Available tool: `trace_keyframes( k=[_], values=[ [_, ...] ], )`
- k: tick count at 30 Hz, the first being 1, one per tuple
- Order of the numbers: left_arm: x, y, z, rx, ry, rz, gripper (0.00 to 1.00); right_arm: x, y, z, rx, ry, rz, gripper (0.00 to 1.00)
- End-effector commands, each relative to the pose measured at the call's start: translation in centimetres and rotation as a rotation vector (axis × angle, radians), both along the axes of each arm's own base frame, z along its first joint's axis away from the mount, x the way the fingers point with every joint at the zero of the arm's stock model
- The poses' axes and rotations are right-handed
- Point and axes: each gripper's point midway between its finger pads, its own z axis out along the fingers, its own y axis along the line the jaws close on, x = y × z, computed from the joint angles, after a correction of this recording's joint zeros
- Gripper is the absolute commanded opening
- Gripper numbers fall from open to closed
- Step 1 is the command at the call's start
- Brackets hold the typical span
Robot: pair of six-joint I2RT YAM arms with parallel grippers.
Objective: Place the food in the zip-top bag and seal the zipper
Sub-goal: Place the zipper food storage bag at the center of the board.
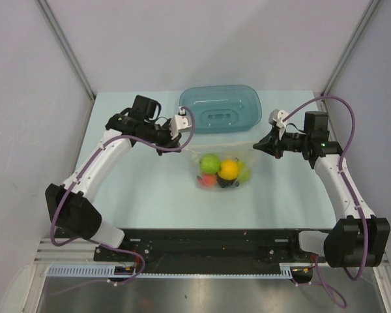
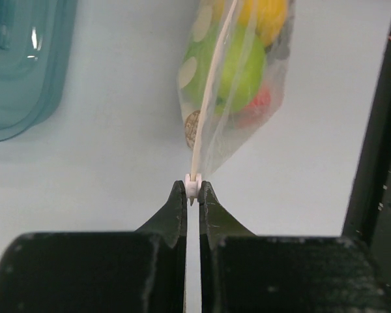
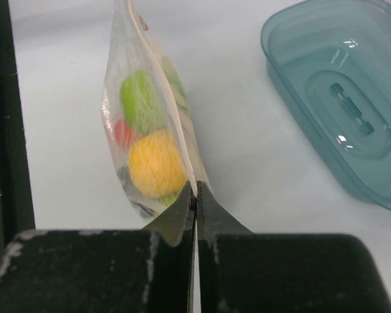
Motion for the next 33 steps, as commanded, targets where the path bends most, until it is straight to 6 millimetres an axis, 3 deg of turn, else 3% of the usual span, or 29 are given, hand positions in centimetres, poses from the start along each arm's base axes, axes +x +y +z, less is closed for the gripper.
trace_keyframes(
  k=[1,3,5,8,10,11,14,17,18,19,20,21,23,24,25,27,28,30,31,33],
  values=[
    [-4.8,1.1,3.4,-0.040,0.011,-0.090,0.00,-4.5,1.4,3.1,-0.007,-0.138,0.122,0.00],
    [-6.2,1.1,3.6,-0.044,0.016,-0.101,0.00,-8.0,2.6,2.4,-0.032,-0.100,0.202,0.00],
    [-8.2,1.1,4.7,-0.070,-0.007,-0.137,0.00,-10.7,3.3,3.1,-0.035,-0.110,0.249,0.00],
    [-10.6,1.4,6.0,-0.103,-0.033,-0.165,0.00,-12.6,3.8,4.2,-0.010,-0.091,0.234,0.00],
    [-11.2,1.6,6.4,-0.108,-0.032,-0.164,0.00,-12.6,4.1,5.1,0.012,-0.081,0.199,0.00],
    [-11.2,1.7,6.3,-0.102,-0.038,-0.150,0.00,-12.1,4.2,4.9,0.019,-0.051,0.170,0.00],
    [-8.8,1.6,5.3,-0.088,-0.033,-0.051,0.00,-9.7,4.1,3.9,-0.007,-0.052,0.123,0.00],
    [-3.6,1.8,3.4,-0.025,-0.071,0.096,0.00,-5.9,4.0,1.7,-0.072,-0.066,0.083,0.00],
    [-1.8,1.8,3.1,-0.010,-0.097,0.141,0.00,-4.3,4.0,0.0,-0.096,-0.034,0.072,0.00],
    [-0.8,1.7,2.6,0.000,-0.096,0.160,0.02,-3.1,3.8,-0.7,-0.114,-0.033,0.048,0.00],
    [0.7,1.4,0.6,0.028,-0.056,0.180,0.02,-1.7,4.0,-0.7,-0.106,-0.054,0.032,0.00],
    [1.9,1.1,0.2,0.024,-0.054,0.210,0.03,-0.3,4.2,-2.7,-0.117,-0.006,0.027,0.00],
    [3.6,0.5,-1.2,0.031,-0.018,0.227,0.04,1.8,4.3,-4.2,-0.133,0.002,-0.008,0.00],
    [4.6,0.0,-3.2,0.039,0.044,0.241,0.04,2.2,4.5,-4.8,-0.138,0.011,-0.006,0.00],
    [5.3,-0.3,-3.1,0.025,0.054,0.246,0.05,2.6,4.6,-6.2,-0.154,0.039,-0.003,0.00],
    [6.2,-0.5,-4.0,0.015,0.102,0.279,0.07,3.0,4.4,-7.1,-0.168,0.057,-0.019,0.00],
    [6.4,-0.9,-4.4,0.002,0.131,0.271,0.11,3.1,4.3,-7.6,-0.171,0.069,-0.020,0.03],
    [6.5,-1.3,-4.3,-0.020,0.153,0.280,0.18,3.7,4.0,-7.5,-0.166,0.078,-0.055,0.19],
    [6.5,-1.5,-3.8,-0.032,0.151,0.283,0.26,3.9,3.8,-6.9,-0.156,0.066,-0.069,0.41],
    [6.3,-1.6,-3.1,-0.042,0.160,0.286,0.38,4.5,3.3,-5.7,-0.134,0.045,-0.108,0.60]
  ],
)
